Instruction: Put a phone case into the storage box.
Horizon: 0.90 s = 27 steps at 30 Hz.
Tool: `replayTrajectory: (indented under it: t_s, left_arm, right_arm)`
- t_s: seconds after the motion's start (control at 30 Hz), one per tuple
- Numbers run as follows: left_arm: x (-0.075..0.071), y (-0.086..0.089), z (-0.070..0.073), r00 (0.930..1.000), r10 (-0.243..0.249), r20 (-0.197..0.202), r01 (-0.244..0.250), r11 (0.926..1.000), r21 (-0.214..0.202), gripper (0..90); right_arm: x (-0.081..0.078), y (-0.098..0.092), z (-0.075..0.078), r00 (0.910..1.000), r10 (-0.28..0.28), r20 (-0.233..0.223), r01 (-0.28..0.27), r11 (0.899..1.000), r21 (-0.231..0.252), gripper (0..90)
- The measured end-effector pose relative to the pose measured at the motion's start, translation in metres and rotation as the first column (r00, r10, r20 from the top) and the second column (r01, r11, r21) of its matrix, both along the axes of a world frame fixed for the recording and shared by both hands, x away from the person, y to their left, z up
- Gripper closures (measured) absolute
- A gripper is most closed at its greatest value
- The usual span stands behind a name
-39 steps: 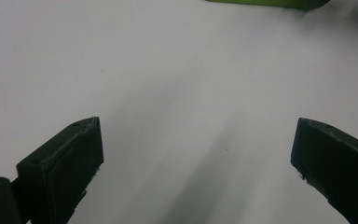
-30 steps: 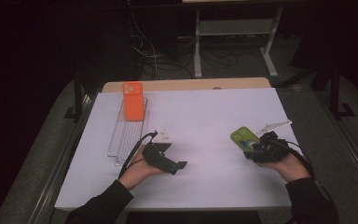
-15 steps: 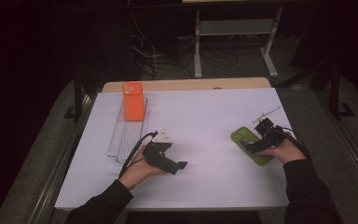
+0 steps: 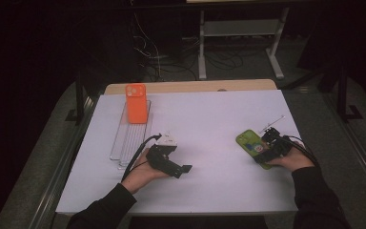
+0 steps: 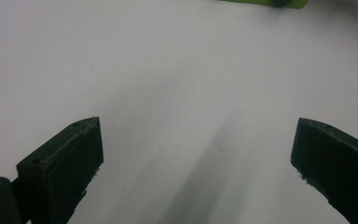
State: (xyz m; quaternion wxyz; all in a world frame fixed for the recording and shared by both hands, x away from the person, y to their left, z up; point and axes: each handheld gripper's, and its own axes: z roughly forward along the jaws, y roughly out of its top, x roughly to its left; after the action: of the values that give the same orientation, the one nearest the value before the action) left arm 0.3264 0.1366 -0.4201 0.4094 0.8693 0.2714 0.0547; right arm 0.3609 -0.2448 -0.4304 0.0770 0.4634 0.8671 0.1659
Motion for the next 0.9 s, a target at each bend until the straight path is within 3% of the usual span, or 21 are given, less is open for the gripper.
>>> replayTrajectory:
  t_s: [0.07,0.23,0.33,0.63,0.9]
  left_arm:
    - [0.0,0.0,0.0,1.0,-0.008,-0.003,0.008,0.9999,-0.012,1.7]
    - [-0.001,0.0,0.002,0.9996,-0.025,-0.013,0.025,0.9996,-0.015,1.7]
    - [-0.002,-0.002,0.003,0.9995,-0.027,-0.019,0.026,0.9995,-0.017,1.8]
    - [-0.002,-0.004,0.005,0.9984,-0.052,-0.024,0.052,0.9984,0.02,5.6]
    - [0.004,-0.007,0.015,0.9975,-0.071,-0.009,0.071,0.9975,0.009,5.9]
  right_arm:
    - [0.0,0.0,-0.002,0.9998,0.007,-0.021,-0.007,1.0,-0.001,12.8]
    - [-0.002,0.0,-0.003,1.0,-0.003,-0.002,0.003,1.0,-0.003,13.4]
    - [-0.001,0.0,-0.003,0.9998,-0.013,-0.017,0.013,1.0,-0.001,14.6]
    - [0.0,0.0,-0.001,0.9996,-0.009,-0.027,0.009,1.0,-0.005,15.5]
    - [0.0,0.003,0.009,0.9988,0.049,0.004,-0.049,0.997,0.057,15.5]
